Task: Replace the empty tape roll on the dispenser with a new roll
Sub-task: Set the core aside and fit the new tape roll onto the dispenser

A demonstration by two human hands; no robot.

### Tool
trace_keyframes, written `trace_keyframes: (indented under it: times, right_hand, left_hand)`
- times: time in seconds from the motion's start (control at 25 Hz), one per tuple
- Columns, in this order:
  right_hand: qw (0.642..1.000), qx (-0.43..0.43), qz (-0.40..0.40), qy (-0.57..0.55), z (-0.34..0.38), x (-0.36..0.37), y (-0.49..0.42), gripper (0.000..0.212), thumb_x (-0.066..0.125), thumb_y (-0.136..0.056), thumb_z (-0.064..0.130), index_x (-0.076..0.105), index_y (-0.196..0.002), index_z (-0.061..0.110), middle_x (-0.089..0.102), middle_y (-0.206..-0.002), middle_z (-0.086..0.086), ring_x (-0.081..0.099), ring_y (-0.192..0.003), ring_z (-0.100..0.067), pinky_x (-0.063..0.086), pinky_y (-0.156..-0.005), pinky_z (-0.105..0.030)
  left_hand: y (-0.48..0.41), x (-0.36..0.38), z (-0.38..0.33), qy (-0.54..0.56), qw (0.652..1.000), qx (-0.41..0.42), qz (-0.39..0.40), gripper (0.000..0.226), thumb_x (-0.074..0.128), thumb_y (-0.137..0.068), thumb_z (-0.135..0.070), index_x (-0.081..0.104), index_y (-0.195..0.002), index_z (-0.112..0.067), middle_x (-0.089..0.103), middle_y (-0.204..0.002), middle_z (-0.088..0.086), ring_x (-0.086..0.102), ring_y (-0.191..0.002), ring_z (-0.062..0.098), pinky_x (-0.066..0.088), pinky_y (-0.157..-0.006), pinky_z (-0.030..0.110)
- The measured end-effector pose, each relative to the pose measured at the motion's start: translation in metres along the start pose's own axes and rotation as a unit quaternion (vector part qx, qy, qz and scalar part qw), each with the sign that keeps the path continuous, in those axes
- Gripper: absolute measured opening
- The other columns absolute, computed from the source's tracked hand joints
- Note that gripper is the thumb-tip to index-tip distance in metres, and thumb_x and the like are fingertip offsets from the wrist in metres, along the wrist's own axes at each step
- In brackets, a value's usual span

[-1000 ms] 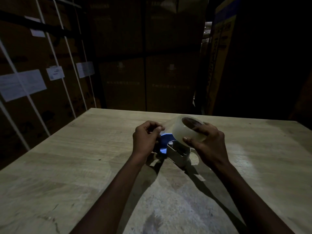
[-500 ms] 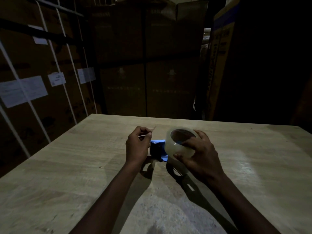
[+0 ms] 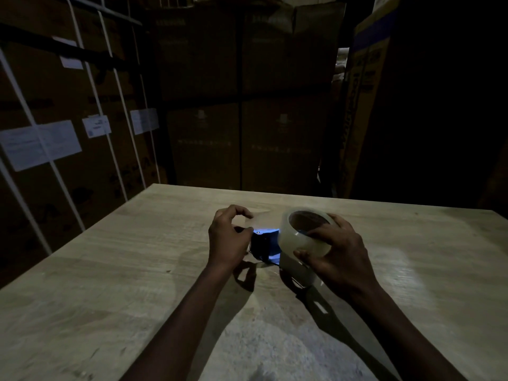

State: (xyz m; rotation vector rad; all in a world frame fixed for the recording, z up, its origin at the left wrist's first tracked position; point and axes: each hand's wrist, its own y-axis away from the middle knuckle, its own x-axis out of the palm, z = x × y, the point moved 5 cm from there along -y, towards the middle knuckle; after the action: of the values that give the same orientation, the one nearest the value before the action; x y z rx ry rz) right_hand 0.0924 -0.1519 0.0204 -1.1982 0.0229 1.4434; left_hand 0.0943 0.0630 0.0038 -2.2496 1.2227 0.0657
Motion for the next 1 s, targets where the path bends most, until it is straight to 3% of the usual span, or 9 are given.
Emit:
trace_keyframes:
  times: [0.24, 0.64, 0.8, 1.0]
  right_hand:
    - [1.0, 0.01, 0.003, 0.005, -0.001, 0.001, 0.001, 0.038, 0.081, -0.066, 0.026, 0.068, -0.101, 0.016, 0.066, -0.117, -0.007, 0.042, -0.128, -0.036, 0.048, -0.09, -0.051]
    - [0.999, 0.008, 0.021, 0.023, 0.002, 0.002, 0.001, 0.036, 0.08, -0.069, 0.029, 0.068, -0.101, 0.017, 0.066, -0.117, -0.004, 0.037, -0.133, -0.034, 0.044, -0.095, -0.052]
    - [0.999, 0.01, 0.029, 0.026, 0.004, 0.002, 0.001, 0.036, 0.079, -0.07, 0.03, 0.068, -0.102, 0.018, 0.066, -0.118, -0.005, 0.036, -0.134, -0.034, 0.043, -0.097, -0.055]
    - [0.999, 0.007, 0.033, 0.031, 0.003, 0.003, 0.002, 0.037, 0.077, -0.07, 0.032, 0.068, -0.103, 0.019, 0.066, -0.117, -0.003, 0.037, -0.133, -0.033, 0.045, -0.095, -0.053]
  left_hand:
    - [-0.001, -0.003, -0.001, -0.027, 0.999, 0.018, -0.007, 0.024, 0.07, -0.079, -0.005, 0.06, -0.088, -0.025, 0.064, -0.081, -0.012, 0.061, -0.078, -0.004, 0.044, -0.06, 0.002]
    - [-0.001, 0.001, 0.008, -0.032, 0.999, 0.025, -0.008, 0.027, 0.075, -0.073, 0.001, 0.065, -0.09, -0.017, 0.069, -0.081, -0.003, 0.065, -0.077, 0.004, 0.044, -0.066, -0.002]
    - [-0.003, 0.002, 0.008, -0.037, 0.999, 0.027, 0.012, 0.031, 0.074, -0.073, 0.002, 0.062, -0.089, -0.021, 0.065, -0.08, -0.007, 0.063, -0.075, -0.003, 0.045, -0.063, -0.002]
    - [-0.005, 0.003, 0.009, -0.048, 0.998, 0.021, 0.046, 0.033, 0.075, -0.073, 0.0, 0.057, -0.088, -0.023, 0.063, -0.081, -0.008, 0.063, -0.075, 0.001, 0.046, -0.058, 0.002]
